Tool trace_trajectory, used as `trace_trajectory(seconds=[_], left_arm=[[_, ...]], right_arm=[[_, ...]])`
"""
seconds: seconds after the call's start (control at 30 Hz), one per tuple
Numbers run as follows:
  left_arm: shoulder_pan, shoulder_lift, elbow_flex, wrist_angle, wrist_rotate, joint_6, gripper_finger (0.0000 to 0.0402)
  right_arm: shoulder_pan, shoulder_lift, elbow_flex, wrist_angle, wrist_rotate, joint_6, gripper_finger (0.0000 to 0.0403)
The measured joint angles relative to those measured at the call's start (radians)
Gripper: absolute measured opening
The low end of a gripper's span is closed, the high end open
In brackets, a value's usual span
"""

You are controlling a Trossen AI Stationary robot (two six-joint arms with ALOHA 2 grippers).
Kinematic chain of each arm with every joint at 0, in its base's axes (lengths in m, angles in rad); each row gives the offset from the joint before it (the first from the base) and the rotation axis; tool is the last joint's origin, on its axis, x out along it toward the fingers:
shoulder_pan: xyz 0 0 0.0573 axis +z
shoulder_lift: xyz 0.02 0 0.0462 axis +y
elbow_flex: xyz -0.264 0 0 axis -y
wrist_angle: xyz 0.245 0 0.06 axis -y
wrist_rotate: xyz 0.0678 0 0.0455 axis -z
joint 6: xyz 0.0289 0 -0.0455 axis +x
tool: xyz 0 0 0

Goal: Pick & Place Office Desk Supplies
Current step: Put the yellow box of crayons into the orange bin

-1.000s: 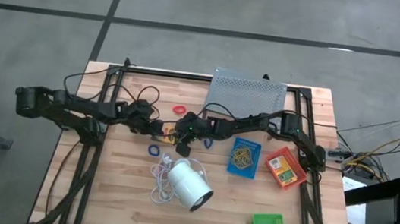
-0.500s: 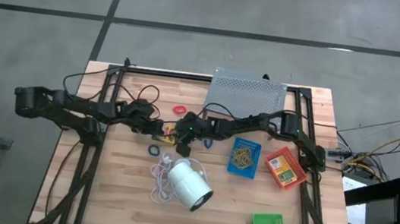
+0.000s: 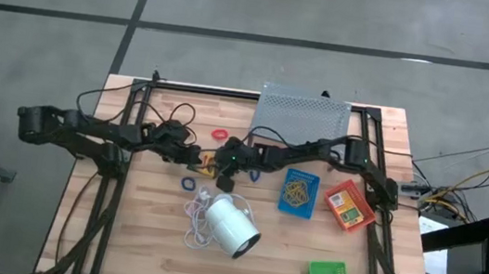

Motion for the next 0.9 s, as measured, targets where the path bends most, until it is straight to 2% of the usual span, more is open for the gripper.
trace_trajectory(seconds=[0.07,0.37,0.67,0.9], left_arm=[[0.0,0.0,-0.001,-0.002,0.0,0.0,0.0054],[0.0,0.0,-0.002,0.028,0.024,0.002,0.0052],[0.0,-0.025,-0.004,0.032,0.034,0.0,0.0044],[-0.001,-0.072,-0.005,0.042,0.034,0.019,0.0043]], right_arm=[[0.008,-0.023,-0.002,-0.012,0.017,-0.013,0.0008],[0.068,-0.118,0.0,-0.1,0.234,-0.098,0.0008],[0.079,-0.148,-0.005,-0.141,0.29,-0.1,0.0008],[0.08,-0.15,-0.005,-0.138,0.294,-0.098,0.0008]])
